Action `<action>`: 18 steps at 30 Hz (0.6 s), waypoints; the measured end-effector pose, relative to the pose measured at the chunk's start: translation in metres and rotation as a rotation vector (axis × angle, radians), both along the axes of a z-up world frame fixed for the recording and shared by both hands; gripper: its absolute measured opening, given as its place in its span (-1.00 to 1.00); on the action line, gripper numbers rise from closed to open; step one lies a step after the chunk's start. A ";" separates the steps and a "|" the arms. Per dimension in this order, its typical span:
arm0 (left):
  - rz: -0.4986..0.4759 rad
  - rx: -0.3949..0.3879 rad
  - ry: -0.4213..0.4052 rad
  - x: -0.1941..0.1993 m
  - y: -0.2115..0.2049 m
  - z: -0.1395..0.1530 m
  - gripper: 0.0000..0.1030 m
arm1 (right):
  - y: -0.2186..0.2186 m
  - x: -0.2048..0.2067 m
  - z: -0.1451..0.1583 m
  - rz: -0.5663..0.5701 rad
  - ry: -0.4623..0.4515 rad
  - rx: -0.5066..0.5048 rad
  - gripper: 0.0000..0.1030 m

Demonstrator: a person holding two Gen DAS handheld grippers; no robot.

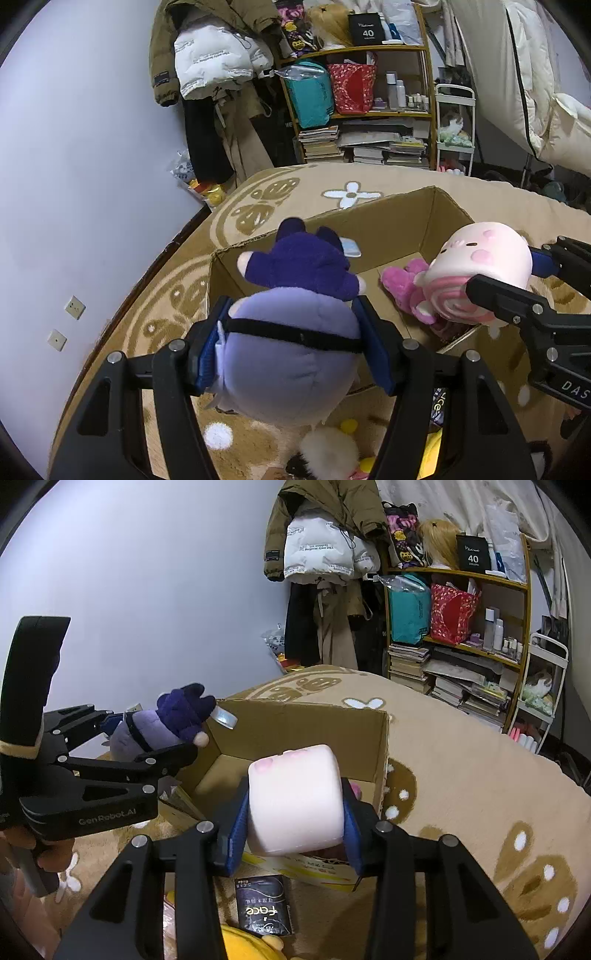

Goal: Organize soft objects
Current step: 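Carry the doll and roll-cake plush into the box and open both tools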

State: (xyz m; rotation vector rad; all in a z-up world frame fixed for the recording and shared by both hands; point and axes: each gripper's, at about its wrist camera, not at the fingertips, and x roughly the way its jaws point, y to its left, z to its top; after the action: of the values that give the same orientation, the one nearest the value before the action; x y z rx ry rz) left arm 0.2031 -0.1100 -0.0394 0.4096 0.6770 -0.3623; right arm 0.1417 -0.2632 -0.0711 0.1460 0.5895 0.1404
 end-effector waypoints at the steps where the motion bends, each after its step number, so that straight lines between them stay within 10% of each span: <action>1: 0.006 -0.005 -0.001 0.001 0.001 0.000 0.28 | 0.000 0.000 -0.001 0.003 0.000 -0.001 -0.09; 13: 0.034 -0.023 0.005 0.004 0.004 -0.005 0.47 | -0.001 0.002 -0.002 0.004 0.016 0.014 0.09; 18: 0.039 -0.062 0.019 0.005 0.011 -0.003 0.72 | -0.002 -0.004 0.003 -0.021 -0.008 0.013 0.57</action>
State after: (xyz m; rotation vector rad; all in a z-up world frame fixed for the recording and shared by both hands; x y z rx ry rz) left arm 0.2085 -0.0986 -0.0420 0.3342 0.6894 -0.3497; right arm 0.1377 -0.2653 -0.0686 0.1639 0.5790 0.1249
